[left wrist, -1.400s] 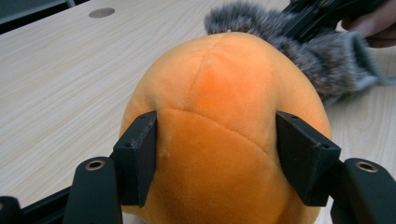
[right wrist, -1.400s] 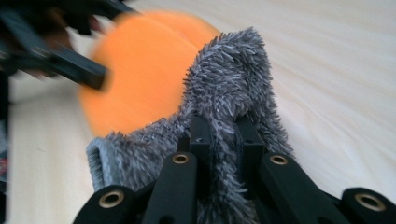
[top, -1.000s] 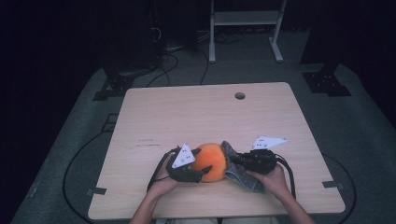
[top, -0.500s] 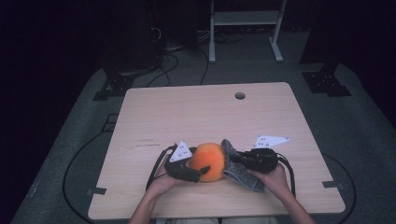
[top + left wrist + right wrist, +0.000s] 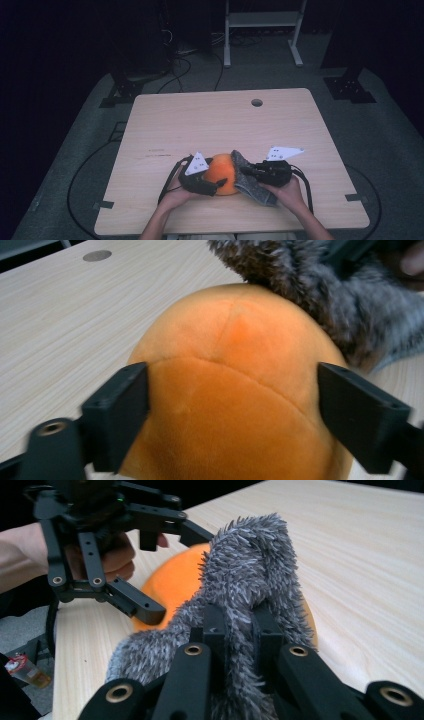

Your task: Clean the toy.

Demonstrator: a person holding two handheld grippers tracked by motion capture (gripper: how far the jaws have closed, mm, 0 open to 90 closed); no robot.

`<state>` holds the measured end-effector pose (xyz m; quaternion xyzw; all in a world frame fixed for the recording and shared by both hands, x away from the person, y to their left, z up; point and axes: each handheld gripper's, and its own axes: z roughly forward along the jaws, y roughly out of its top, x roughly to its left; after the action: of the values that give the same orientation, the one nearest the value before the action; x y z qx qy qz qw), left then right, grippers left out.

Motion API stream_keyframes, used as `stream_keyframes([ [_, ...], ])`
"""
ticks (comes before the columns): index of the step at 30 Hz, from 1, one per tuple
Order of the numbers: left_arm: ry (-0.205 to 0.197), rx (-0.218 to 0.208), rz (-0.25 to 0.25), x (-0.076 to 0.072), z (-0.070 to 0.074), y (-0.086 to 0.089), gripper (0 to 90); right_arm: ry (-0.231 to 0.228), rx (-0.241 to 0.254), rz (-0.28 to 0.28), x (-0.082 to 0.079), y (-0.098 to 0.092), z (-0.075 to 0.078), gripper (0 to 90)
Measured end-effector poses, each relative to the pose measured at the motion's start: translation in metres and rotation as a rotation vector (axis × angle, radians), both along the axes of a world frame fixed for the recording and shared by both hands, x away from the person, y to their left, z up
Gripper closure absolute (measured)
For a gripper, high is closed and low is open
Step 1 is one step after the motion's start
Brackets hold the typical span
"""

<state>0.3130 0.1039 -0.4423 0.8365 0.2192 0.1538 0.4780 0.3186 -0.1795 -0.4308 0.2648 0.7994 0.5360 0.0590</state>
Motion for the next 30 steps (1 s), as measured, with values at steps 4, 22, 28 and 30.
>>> stream_keyframes([
  [4, 0.022, 0.001, 0.017, 0.002, -0.003, 0.006, 26.3, 0.056, -0.064, -0.076, 0.007, -0.015, -0.014, 80.5],
  [22, 0.015, -0.004, 0.023, -0.001, 0.006, -0.001, 31.0, -0.022, 0.023, -0.032, -0.004, -0.006, 0.014, 80.5],
  [28, -0.036, -0.012, -0.029, -0.01, 0.015, -0.011, 17.2, -0.049, -0.049, 0.003, -0.005, 0.006, 0.01, 80.5],
  [30, 0.072, -0.037, 0.001, -0.001, 0.009, -0.002, 7.0, -0.016, -0.052, -0.021, -0.002, -0.002, 0.005, 80.5],
])
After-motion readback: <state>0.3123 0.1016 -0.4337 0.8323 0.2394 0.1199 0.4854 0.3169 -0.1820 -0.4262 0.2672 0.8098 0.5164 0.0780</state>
